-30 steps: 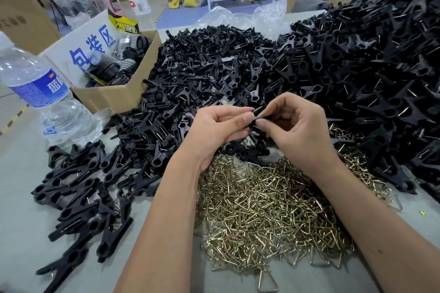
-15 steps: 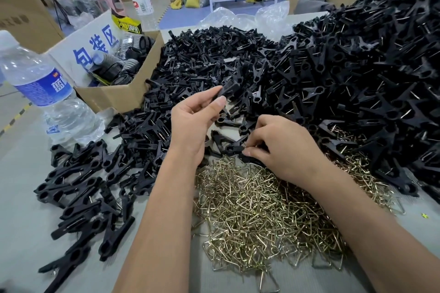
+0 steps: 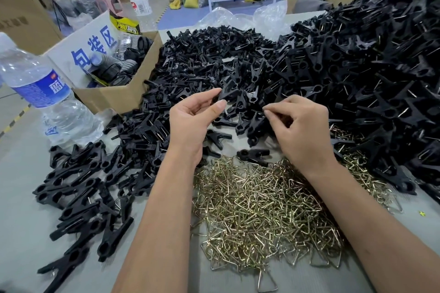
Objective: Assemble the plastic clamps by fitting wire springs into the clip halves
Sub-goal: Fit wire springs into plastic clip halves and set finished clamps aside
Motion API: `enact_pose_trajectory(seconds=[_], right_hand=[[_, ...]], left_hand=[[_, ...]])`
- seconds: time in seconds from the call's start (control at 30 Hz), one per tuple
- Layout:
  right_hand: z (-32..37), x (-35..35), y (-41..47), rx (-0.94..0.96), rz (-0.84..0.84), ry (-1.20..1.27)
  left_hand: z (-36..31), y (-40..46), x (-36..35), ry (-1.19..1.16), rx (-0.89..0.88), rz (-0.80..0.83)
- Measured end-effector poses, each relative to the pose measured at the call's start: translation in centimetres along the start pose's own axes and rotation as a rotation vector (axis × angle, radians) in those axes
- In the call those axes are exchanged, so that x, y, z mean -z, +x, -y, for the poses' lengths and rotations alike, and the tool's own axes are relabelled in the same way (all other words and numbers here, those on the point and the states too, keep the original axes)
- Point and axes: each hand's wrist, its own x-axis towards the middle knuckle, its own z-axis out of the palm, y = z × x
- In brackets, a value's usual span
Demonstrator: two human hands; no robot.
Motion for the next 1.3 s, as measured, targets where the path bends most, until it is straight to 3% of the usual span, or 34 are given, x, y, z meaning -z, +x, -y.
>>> enact_pose_trajectory(seconds=[0.1,0.2,0.33,0.43,0.57,1.1,1.2,1.3], right_hand=[[-0.6,0.6,0.2,0.095,0.058,-0.039],[-0.9,0.8,0.4,0.124,0.011,-0.079],[-1.5,0.7,0.4,-0.027,-0.083,-0.203],[-1.7,0.6,0.3,-0.171,-0.13,0.092],[-1.2,0.2,0.0,-0.385,0.018,0.567],[-0.9,-0.6,-0.6,-0.416,0.091,0.763],[-0.7,-0.2,-0.2,-0.563,0.21,1.12],[-0.7,0.3,-0.1,-0.638,0.466,1.239]], left_hand=[[0.0,-0.2,-0.1,0.022,-0.009,0.006],[0.0,-0.1,0.0,0.051,-0.018,0.008],[0.2,-0.2,-0.2,0.209,-0.089,0.043],[0.3,-0.4,-0.4,0.261,-0.09,0.132],[0.3,-0.6,-0.7,0.354,-0.061,0.227],[0.0,-1.0,-1.1,0.295,-0.058,0.347],[-0.4,-1.1,-0.9,0.216,-0.091,0.385],[-0.5,-1.5,-1.1,0.186,-0.075,0.458]])
